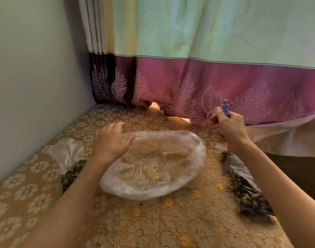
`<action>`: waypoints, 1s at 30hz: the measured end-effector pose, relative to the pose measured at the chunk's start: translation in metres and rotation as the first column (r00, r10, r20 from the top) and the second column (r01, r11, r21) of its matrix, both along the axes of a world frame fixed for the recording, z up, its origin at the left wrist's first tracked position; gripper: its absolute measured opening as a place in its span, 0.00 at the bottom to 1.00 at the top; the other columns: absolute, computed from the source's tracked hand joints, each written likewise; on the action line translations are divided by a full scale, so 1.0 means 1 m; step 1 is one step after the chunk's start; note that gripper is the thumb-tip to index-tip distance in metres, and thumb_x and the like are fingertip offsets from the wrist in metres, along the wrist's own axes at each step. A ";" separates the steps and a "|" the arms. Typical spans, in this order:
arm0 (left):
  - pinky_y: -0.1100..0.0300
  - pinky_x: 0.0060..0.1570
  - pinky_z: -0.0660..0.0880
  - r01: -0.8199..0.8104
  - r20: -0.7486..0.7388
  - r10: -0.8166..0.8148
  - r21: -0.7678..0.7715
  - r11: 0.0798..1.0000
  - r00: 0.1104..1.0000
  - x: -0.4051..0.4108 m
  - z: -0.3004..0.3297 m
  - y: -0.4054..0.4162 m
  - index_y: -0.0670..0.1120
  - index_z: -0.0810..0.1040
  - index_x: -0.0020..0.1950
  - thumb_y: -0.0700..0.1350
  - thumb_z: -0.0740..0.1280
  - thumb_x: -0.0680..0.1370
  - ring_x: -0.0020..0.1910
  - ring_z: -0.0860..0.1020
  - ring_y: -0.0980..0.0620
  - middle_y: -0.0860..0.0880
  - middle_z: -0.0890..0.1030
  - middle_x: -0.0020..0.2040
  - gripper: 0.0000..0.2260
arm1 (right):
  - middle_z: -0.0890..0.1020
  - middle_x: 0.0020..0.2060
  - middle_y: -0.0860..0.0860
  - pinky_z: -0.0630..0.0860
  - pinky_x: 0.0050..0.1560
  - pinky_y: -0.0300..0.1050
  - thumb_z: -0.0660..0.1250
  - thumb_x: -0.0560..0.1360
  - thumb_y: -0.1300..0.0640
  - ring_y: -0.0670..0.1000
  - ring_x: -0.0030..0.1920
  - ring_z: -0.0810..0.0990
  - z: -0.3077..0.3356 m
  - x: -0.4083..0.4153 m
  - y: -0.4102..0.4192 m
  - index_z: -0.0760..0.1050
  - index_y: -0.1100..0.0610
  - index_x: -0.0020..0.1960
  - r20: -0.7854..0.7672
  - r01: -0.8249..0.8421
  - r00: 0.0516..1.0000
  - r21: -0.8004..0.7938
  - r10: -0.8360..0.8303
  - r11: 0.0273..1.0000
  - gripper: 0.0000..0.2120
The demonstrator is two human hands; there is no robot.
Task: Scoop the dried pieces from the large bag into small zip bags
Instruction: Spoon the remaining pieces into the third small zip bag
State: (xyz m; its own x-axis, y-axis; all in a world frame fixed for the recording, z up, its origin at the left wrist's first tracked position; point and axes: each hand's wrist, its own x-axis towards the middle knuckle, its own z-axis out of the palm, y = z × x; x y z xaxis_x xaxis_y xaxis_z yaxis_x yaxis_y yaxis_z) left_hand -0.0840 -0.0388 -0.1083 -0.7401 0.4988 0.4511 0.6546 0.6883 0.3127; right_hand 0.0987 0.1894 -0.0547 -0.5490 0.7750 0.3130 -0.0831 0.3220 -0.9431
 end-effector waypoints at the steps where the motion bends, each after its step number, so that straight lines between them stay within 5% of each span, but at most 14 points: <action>1: 0.47 0.63 0.67 -0.043 0.139 0.049 -0.043 0.998 0.989 -0.006 0.003 -0.003 0.48 0.60 0.72 0.62 0.62 0.74 0.67 0.67 0.46 0.47 0.67 0.70 0.32 | 0.75 0.26 0.50 0.64 0.17 0.35 0.58 0.81 0.53 0.43 0.21 0.67 0.004 0.002 -0.003 0.72 0.60 0.37 -0.088 -0.045 0.995 -0.101 0.037 0.994 0.17; 4: 0.46 0.66 0.65 -0.002 0.469 0.040 -0.081 0.997 0.882 -0.012 0.005 -0.006 0.45 0.48 0.76 0.64 0.64 0.71 0.71 0.63 0.42 0.43 0.58 0.75 0.42 | 0.76 0.26 0.52 0.69 0.24 0.37 0.53 0.82 0.53 0.45 0.23 0.70 0.003 0.002 -0.022 0.71 0.60 0.37 -0.126 -0.171 0.981 -0.169 0.151 0.971 0.19; 7: 0.53 0.62 0.69 0.054 0.538 -0.041 -0.007 0.999 0.842 -0.005 -0.001 -0.005 0.45 0.48 0.76 0.58 0.68 0.72 0.67 0.68 0.45 0.44 0.58 0.75 0.42 | 0.77 0.27 0.53 0.71 0.41 0.43 0.50 0.83 0.50 0.51 0.34 0.75 -0.022 -0.004 -0.038 0.74 0.60 0.35 0.059 -0.152 0.986 -0.032 0.154 0.988 0.24; 9: 0.70 0.39 0.74 0.080 0.500 -0.111 0.083 0.993 0.859 0.001 -0.002 -0.003 0.46 0.54 0.75 0.50 0.70 0.73 0.46 0.75 0.58 0.44 0.65 0.71 0.36 | 0.81 0.28 0.53 0.69 0.46 0.45 0.50 0.82 0.50 0.51 0.37 0.76 -0.039 -0.003 -0.041 0.77 0.58 0.32 0.152 -0.113 0.983 0.050 0.104 0.992 0.27; 10: 0.72 0.28 0.71 0.090 0.477 -0.141 0.130 0.987 0.868 0.002 -0.001 -0.001 0.47 0.56 0.74 0.47 0.69 0.74 0.38 0.71 0.63 0.45 0.68 0.69 0.33 | 0.82 0.29 0.53 0.68 0.43 0.44 0.52 0.82 0.50 0.49 0.35 0.75 -0.046 -0.001 -0.041 0.77 0.59 0.32 0.171 -0.113 0.980 0.058 0.102 0.992 0.27; 12: 0.70 0.23 0.68 0.102 0.410 -0.176 0.196 0.975 0.895 0.003 0.002 0.001 0.47 0.59 0.72 0.42 0.68 0.75 0.35 0.67 0.65 0.45 0.72 0.65 0.29 | 0.83 0.30 0.54 0.68 0.33 0.38 0.56 0.81 0.51 0.46 0.30 0.74 -0.057 0.005 -0.041 0.78 0.59 0.32 0.173 -0.122 0.979 0.066 0.109 0.990 0.24; 15: 0.71 0.30 0.64 0.137 0.284 -0.197 0.218 0.966 0.938 0.006 0.011 0.002 0.47 0.62 0.71 0.42 0.66 0.76 0.35 0.67 0.66 0.43 0.74 0.62 0.25 | 0.83 0.28 0.54 0.68 0.24 0.33 0.59 0.80 0.53 0.45 0.25 0.74 -0.069 0.012 -0.041 0.79 0.59 0.29 0.138 -0.072 0.989 0.086 0.060 0.994 0.24; 21: 0.63 0.46 0.66 0.233 0.075 -0.255 0.222 0.947 0.964 0.027 0.039 0.010 0.46 0.65 0.70 0.40 0.65 0.76 0.47 0.71 0.55 0.43 0.77 0.57 0.23 | 0.83 0.28 0.55 0.70 0.24 0.39 0.61 0.79 0.53 0.48 0.24 0.76 -0.083 0.013 -0.049 0.80 0.60 0.29 0.078 0.011 0.997 -0.032 -0.009 0.999 0.23; 30: 0.74 0.46 0.62 0.390 -0.006 -0.401 0.245 0.888 0.916 0.056 0.055 0.021 0.47 0.66 0.69 0.39 0.64 0.76 0.49 0.70 0.58 0.47 0.75 0.55 0.22 | 0.84 0.30 0.55 0.73 0.26 0.38 0.62 0.79 0.50 0.47 0.25 0.76 -0.104 0.014 -0.064 0.81 0.62 0.32 -0.036 -0.008 0.999 -0.297 -0.003 0.955 0.23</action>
State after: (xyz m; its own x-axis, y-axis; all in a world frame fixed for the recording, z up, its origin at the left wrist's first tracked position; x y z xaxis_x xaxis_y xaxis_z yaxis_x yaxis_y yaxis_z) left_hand -0.0281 -0.0181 -0.0533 -0.5253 0.6374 0.5637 0.8390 0.2775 0.4681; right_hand 0.1130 0.1254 -0.1587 -0.5439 0.8344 0.0886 -0.1188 0.0280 -0.9925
